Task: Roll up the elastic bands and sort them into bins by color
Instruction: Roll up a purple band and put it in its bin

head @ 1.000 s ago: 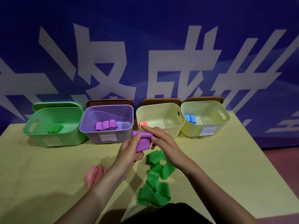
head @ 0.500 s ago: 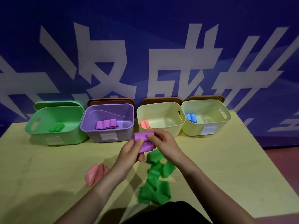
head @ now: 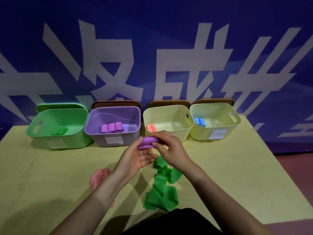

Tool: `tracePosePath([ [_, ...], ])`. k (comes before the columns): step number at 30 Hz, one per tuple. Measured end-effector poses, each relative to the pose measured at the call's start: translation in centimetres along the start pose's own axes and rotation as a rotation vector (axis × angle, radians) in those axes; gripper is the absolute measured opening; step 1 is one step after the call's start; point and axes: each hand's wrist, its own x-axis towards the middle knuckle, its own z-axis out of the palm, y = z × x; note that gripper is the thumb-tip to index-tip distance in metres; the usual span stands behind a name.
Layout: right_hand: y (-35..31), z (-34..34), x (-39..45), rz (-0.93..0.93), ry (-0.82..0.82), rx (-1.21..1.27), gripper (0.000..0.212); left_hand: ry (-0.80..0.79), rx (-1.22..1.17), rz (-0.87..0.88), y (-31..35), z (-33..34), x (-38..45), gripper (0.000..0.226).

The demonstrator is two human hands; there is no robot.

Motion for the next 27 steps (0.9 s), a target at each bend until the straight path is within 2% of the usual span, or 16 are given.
tracePosePath([
  [2,0.0,-0.1,-0.3,-0.058,-0.044,-0.047,0.034,0.023,0.019,-0.014,-0.1,-0.4,-0.1,0.041],
  [5,0.0,-0.1,-0.7,-0.047,-0.089,0.029,0.037,0.055,0.012,0.029,-0.4,-0.8,-0.3,0.028],
  [7,-0.4,0.1,-0.6,0.034,-0.068,0.173,0.031,0.08,0.006,0.078,-0.3,-1.1,-0.3,0.02],
  [11,-2.0,1.0,-0.1,0.246,0.091,0.446,0.025,0.086,0.048,0.195,-0.2,-1.3,-0.6,0.014],
  [14,-2.7,1.6,0.4,0.311,0.116,0.465,0.029,0.071,0.051,0.256,-0.8,-1.1,-1.2,0.016],
  [18,-2.9,2.7,0.4,0.466,0.06,0.503,0.014,0.027,-0.038,0.283,-1.3,-1.6,-2.3,0.02],
  [24,-3.2,4.2,0.3,0.416,-0.034,0.531,0.018,0.014,-0.006,0.247,-0.4,-4.3,-3.5,0.03],
  [27,-3.0,4.8,0.2,0.389,-0.049,0.507,0.018,0.093,0.2,0.242,0.0,-5.2,-3.4,0.025],
])
